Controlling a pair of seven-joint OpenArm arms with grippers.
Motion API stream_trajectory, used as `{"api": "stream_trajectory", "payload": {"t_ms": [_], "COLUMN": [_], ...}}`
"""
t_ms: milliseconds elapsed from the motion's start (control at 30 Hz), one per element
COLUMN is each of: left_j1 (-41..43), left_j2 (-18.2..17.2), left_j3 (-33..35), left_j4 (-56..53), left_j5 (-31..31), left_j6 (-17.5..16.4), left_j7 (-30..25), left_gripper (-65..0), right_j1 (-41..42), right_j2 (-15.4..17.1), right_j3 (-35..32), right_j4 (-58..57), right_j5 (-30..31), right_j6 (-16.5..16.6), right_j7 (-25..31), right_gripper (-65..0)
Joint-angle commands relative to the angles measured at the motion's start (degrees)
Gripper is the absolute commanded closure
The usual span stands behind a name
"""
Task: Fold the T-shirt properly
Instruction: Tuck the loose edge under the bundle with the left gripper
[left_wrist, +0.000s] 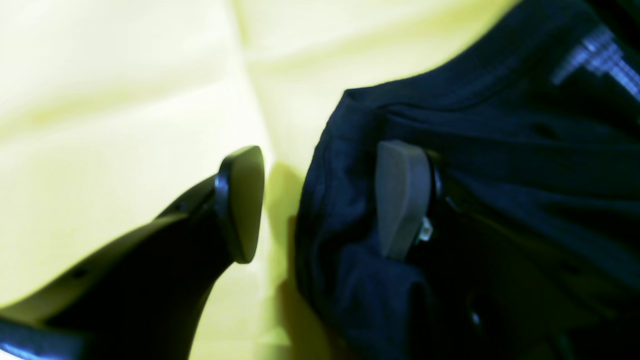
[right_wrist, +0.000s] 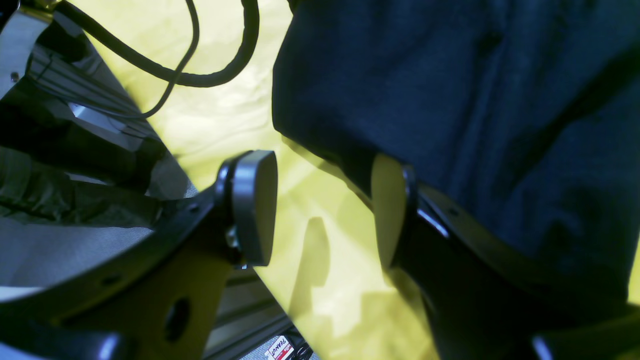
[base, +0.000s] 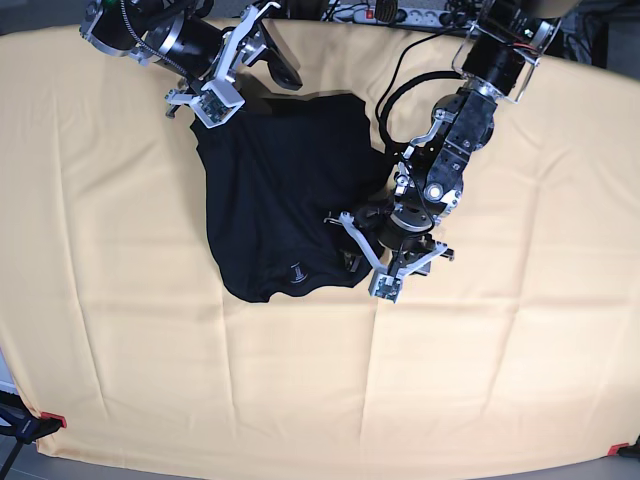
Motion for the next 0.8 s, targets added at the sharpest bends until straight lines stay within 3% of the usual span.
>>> {"api": "stream_trajectory", "payload": {"t_ms": [0, 200, 633, 767], "left_j1": [-1.27, -1.29, -1.62, -1.75], "left_j2": [0.00, 0.00, 0.00, 0.00], "left_j3": [-0.44, -0.44, -0.44, -0.70], "left_j4": [0.85, 0.85, 4.74, 5.68], "left_j5": [1.60, 5.88, 9.09, 7.08], "left_j6": [0.44, 6.58, 6.60, 5.18], "left_j7": [-1.07, 0.61, 3.10, 3.32], "left_gripper": [-35.6, -35.6, -35.6, -35.6], "right_j1": [-0.17, -0.17, -0.17, -0.17], "right_j2": [0.02, 0.04, 0.04, 0.04], "right_j3": [0.00, 0.00, 0.00, 0.02], "right_j4": [0.85, 0.85, 0.85, 0.85], "right_j5": [1.16, 1.27, 1.27, 1.27], "right_j6": [0.30, 0.30, 0.30, 0.30], "right_j7": [1.49, 1.49, 1.51, 1.51], "right_gripper": [-32.8, -32.8, -32.8, -32.8]}}
